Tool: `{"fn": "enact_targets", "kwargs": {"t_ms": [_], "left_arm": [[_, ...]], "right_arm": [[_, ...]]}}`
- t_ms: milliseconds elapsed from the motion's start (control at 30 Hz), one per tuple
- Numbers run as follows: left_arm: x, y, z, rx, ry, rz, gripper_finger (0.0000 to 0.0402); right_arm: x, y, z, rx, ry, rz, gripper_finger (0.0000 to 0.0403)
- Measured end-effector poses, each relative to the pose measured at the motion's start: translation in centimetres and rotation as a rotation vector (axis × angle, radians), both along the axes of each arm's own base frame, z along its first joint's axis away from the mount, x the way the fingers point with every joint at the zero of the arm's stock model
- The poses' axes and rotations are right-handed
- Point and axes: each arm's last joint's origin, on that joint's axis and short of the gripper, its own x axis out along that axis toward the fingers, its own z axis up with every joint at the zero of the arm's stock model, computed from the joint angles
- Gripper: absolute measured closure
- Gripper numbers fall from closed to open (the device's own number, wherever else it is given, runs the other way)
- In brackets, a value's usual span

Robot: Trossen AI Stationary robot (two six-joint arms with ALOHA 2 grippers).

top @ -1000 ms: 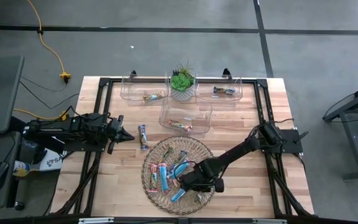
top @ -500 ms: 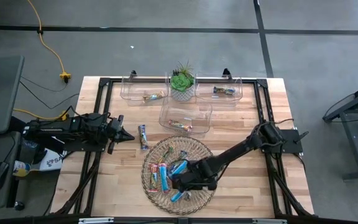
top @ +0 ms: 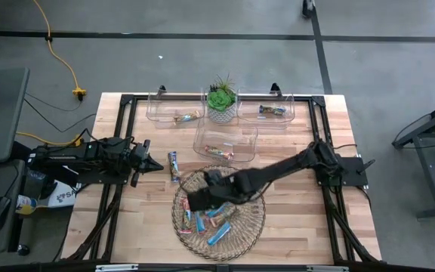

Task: Pick and place Granola Bars by type
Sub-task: Put the yellow granola bar into the top left transparent bin

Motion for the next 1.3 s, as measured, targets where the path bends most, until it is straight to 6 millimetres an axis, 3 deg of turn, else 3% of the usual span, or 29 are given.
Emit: {"fn": "enact_targets", "kwargs": {"t_ms": [300, 467, 867, 1100, 1300], "left_arm": [[0.0, 0.0, 0.0, 0.0, 0.0, 0.0, 0.0401], [0.0, 0.0, 0.0, 0.0, 0.0, -0.001, 0.0401], [0.0, 0.0, 0.0, -0.001, 0.0, -0.003, 0.0401], [0.0, 0.0, 0.0, -0.001, 0.0, -0.003, 0.0401], [0.0, 0.0, 0.0, 0.0, 0.001, 0.001, 0.0401]], "right_arm": [[2.8, -6.8, 5.7, -0.343, -0.227, 0.196, 0.0348], [3.5, -10.9, 7.7, -0.544, -0.281, 0.355, 0.0348], [3.0, -23.1, 8.5, -0.896, -0.198, 0.431, 0.0348], [2.9, -28.9, 9.9, -1.119, -0.336, 0.475, 0.0348], [4.5, -32.3, 7.5, -1.24, -0.41, 0.467, 0.0348]]}}
